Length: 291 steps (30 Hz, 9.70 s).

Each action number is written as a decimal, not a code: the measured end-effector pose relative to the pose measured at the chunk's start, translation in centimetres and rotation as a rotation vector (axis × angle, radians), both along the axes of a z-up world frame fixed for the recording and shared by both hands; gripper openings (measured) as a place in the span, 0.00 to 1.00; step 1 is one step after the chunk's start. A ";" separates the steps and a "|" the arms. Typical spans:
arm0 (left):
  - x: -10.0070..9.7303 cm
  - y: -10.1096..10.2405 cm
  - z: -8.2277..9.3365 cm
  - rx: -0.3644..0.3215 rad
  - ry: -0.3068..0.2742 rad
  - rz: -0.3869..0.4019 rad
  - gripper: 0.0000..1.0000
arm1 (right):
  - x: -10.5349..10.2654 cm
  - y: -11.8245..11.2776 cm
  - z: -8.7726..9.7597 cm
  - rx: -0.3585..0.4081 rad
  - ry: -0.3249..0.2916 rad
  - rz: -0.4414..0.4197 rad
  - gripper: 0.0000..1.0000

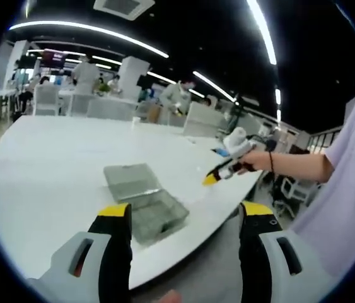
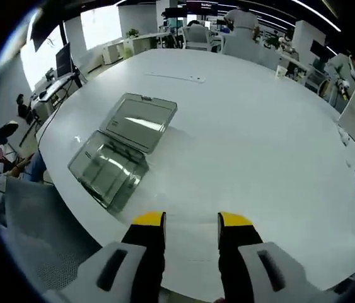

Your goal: Insert the divider into the dual guide fixture by aligning both edges with the guide slots and pushing it downward to the bottom, including one-sided entry, uneven engagement, binding, and posture correction.

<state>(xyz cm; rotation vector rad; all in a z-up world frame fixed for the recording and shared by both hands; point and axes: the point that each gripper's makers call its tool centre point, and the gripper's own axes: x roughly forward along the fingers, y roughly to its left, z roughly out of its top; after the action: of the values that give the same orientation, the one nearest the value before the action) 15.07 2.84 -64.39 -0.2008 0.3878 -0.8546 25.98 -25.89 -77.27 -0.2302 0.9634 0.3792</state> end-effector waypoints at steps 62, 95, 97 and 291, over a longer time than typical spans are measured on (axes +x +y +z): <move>3.1 -3.5 0.9 0.031 -0.022 -0.072 0.59 | -4.1 11.5 9.7 0.048 -0.222 0.426 0.28; 6.0 -10.1 2.0 -0.093 0.040 -0.212 0.26 | -5.1 14.8 12.0 -0.157 -0.317 0.663 0.28; 6.2 -10.3 1.7 -0.097 0.053 -0.211 0.24 | -5.1 14.9 12.1 -0.158 -0.320 0.668 0.28; 1.1 -12.6 -0.5 0.014 -0.293 -0.661 0.00 | -10.4 13.4 7.1 -0.034 0.068 1.051 0.03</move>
<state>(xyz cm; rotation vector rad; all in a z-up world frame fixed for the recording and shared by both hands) 16.12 -9.75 -64.90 0.0774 0.1793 -1.5096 15.59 -12.45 -70.13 -0.7610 0.8508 1.3358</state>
